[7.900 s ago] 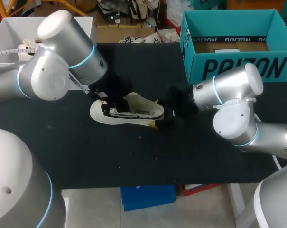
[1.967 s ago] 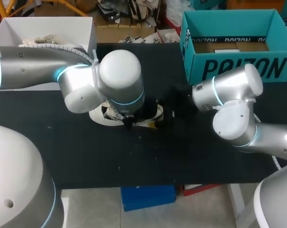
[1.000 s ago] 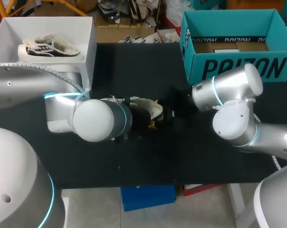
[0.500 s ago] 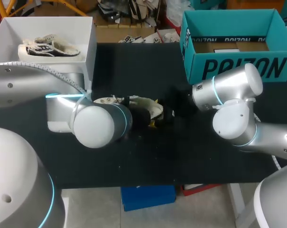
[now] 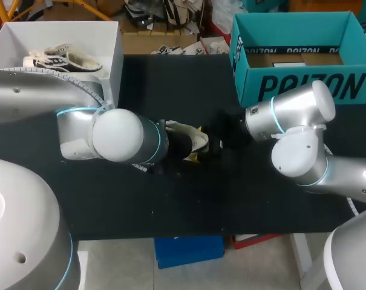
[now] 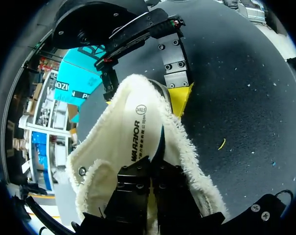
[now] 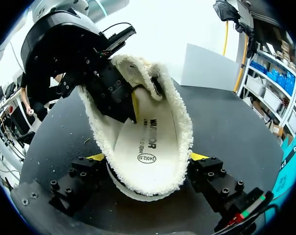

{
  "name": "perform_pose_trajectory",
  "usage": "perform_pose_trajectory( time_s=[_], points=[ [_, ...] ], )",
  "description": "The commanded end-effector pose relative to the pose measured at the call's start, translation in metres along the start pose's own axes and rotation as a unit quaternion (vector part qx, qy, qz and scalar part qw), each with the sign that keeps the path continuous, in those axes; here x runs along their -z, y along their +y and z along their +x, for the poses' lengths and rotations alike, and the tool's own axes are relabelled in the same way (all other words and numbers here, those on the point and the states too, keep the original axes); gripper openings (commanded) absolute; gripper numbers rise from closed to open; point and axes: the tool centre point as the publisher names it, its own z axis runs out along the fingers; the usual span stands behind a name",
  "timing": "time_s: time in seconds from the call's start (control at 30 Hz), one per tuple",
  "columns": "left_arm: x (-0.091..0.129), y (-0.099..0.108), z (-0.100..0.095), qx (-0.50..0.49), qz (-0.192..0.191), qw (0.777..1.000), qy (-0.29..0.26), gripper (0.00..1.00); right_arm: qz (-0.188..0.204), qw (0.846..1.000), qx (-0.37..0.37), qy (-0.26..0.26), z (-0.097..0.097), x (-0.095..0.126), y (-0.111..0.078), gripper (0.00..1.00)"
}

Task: Take the shoe out of the shoebox, open the shoe tongue, remove and reinsert the insole, then place the shoe into the shoebox

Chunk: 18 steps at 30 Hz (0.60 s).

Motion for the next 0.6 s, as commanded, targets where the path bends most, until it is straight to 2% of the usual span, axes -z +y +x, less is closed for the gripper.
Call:
perform_pose_trajectory(
  time_s=[0.03, 0.23, 0.37, 0.53, 0.6],
  points=[
    [-0.016, 0.004, -0.003, -0.012, 0.015, 0.997, 0.081, 0.00, 0.002, 1.000, -0.001, 0.000, 0.000, -0.002, -0.001, 0.00],
    [-0.004, -0.002, -0.005, -0.027, 0.034, 0.988, 0.145, 0.00, 0.002, 1.000, -0.001, 0.000, 0.000, -0.002, -0.001, 0.00],
    [0.005, -0.004, -0.010, -0.045, 0.060, 0.977, 0.198, 0.00, 0.002, 1.000, -0.001, 0.000, 0.000, -0.002, -0.001, 0.00],
    [0.015, -0.006, -0.013, -0.055, 0.079, 0.970, 0.224, 0.00, 0.002, 1.000, -0.001, 0.000, 0.000, -0.002, -0.001, 0.00],
    [0.016, -0.008, -0.019, -0.054, 0.078, 0.970, 0.225, 0.00, 0.002, 1.000, -0.001, 0.000, 0.000, -0.002, -0.001, 0.00]
  ],
)
